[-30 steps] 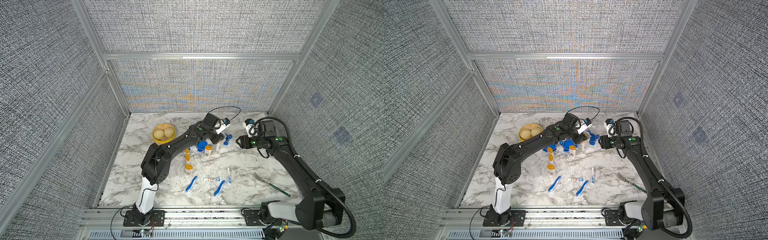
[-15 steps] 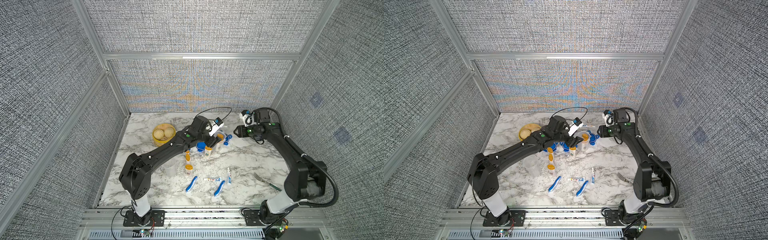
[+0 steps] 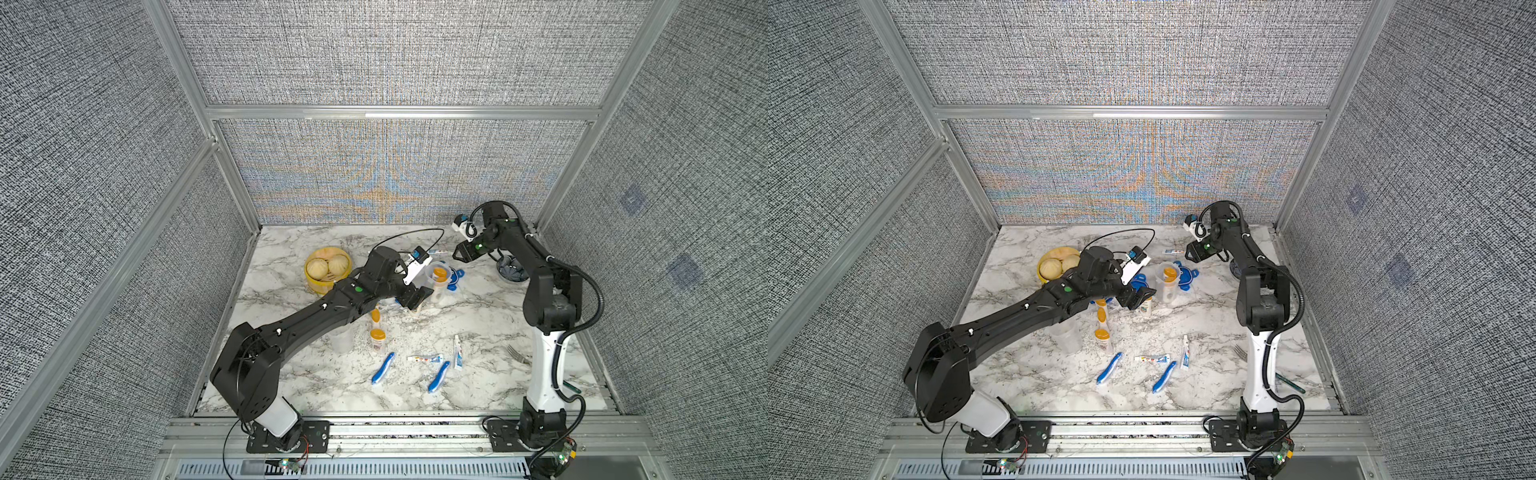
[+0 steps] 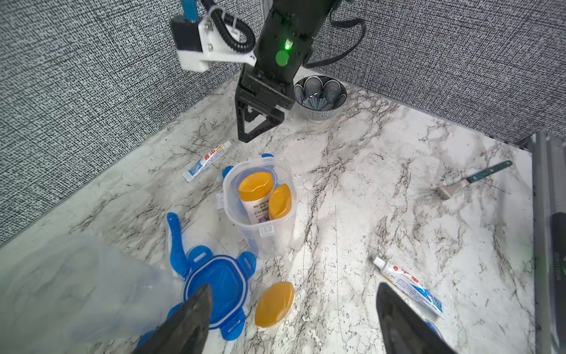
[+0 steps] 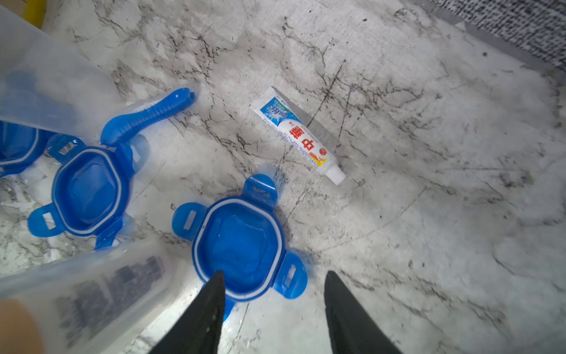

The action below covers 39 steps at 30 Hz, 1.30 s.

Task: Pack away toiletry kits
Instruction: Pick up the toiletry item from the center of the board.

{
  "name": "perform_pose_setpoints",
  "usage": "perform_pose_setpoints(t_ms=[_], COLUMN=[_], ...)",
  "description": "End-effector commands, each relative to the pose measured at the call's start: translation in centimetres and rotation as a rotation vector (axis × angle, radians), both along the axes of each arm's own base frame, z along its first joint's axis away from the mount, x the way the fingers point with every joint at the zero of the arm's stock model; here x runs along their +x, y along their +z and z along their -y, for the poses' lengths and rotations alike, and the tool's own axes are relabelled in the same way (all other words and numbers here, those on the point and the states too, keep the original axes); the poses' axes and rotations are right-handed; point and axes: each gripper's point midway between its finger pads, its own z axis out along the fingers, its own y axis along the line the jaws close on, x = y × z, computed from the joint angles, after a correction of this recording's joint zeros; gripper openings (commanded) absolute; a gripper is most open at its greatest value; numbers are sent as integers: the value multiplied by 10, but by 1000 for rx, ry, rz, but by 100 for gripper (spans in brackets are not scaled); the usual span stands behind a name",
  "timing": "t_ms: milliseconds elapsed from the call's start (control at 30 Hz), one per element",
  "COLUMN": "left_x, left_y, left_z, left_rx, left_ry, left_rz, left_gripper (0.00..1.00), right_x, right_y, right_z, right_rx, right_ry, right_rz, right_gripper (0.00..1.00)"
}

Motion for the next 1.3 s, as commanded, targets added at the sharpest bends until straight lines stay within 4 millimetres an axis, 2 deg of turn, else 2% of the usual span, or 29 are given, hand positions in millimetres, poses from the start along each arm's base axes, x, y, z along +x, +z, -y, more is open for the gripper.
perform_pose_setpoints(t_ms=[0,367,533,800,1000,1267], left_x=[2,6,7,7,7,5], left_y=[7,-13,-16,-16,-16,-12], left_z=[2,2,1,2,-2,-3], left_rx=[-25,35,47,43,56,44], left_ry=[-8,-30,-36,-39,-34,-30], left_rz=[26,6,-1,-10,-10,-20], left_gripper=[83,82,82,82,81,80], right_x=[11,51,59,63,63,52], right_y=[-6,-36,-50,-72,-82,-79], right_z=[-7,-12,-13,-21,-24,-19], right_rx=[7,-88,-105,-156,-164,-139], right_ry=[68,155,176,223,239,241], right_rz=[41,66,73,68,64,38], right_gripper=[55,57,67,67,56,27])
